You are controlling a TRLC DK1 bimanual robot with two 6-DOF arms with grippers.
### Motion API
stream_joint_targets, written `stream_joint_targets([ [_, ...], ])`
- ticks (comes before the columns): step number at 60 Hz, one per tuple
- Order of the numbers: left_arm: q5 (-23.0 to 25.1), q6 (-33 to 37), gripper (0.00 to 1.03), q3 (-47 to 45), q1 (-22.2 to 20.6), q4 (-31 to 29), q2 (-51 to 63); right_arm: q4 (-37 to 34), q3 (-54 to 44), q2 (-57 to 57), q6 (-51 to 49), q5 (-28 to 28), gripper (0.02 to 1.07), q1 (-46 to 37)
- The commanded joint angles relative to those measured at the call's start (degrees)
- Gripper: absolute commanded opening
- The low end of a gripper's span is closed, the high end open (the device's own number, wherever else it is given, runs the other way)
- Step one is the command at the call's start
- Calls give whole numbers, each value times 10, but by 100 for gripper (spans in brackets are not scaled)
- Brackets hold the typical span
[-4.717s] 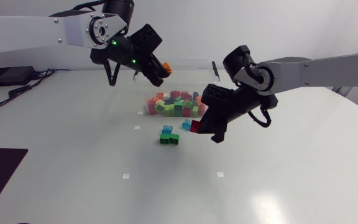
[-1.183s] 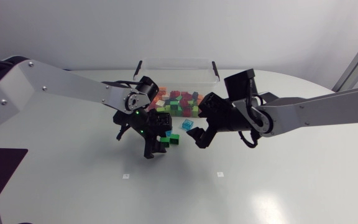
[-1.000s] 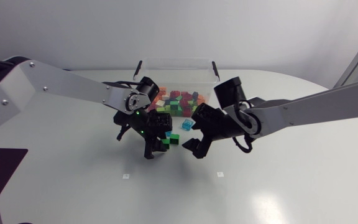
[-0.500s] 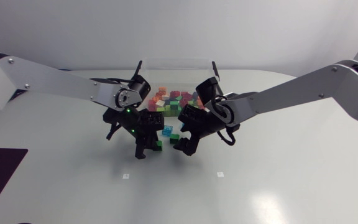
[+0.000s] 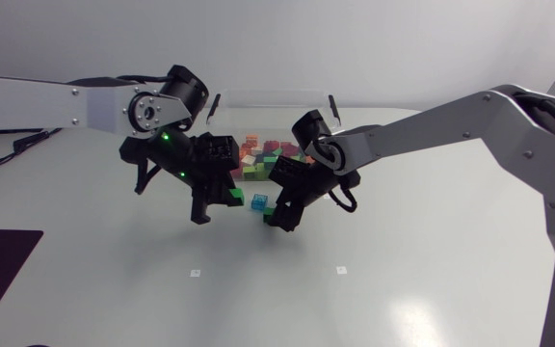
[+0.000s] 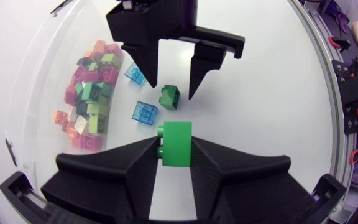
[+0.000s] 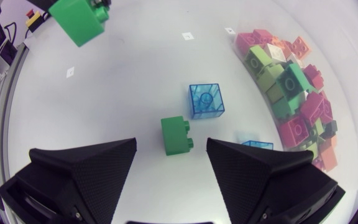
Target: Place the duplo bricks in the container
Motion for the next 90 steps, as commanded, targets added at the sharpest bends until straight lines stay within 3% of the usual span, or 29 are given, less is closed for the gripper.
stream_joint_targets([
  [1, 5, 3, 26, 5, 4, -13, -23, -28, 30, 24, -14, 7, 71, 9],
  [6, 5, 3, 26, 8, 5, -19, -32, -43, 49, 36, -15, 20, 61, 14],
  [21, 6, 3, 26, 23, 10, -33, -41, -98, 89, 55, -28, 41, 60, 23],
  [37, 7, -12, 26, 77, 21, -44, -42, -114, 109, 78, -33, 55, 32, 34],
  [52, 18, -68, 26, 156, 36, -39, -14, -116, 80, 54, -36, 65, 31, 33],
  [63, 19, -143, 26, 208, 46, 22, 33, -113, 33, -3, -37, 65, 31, 18],
  [90, 19, -278, 27, 333, 52, 83, 168, -108, -12, -113, -20, 44, 31, -20],
])
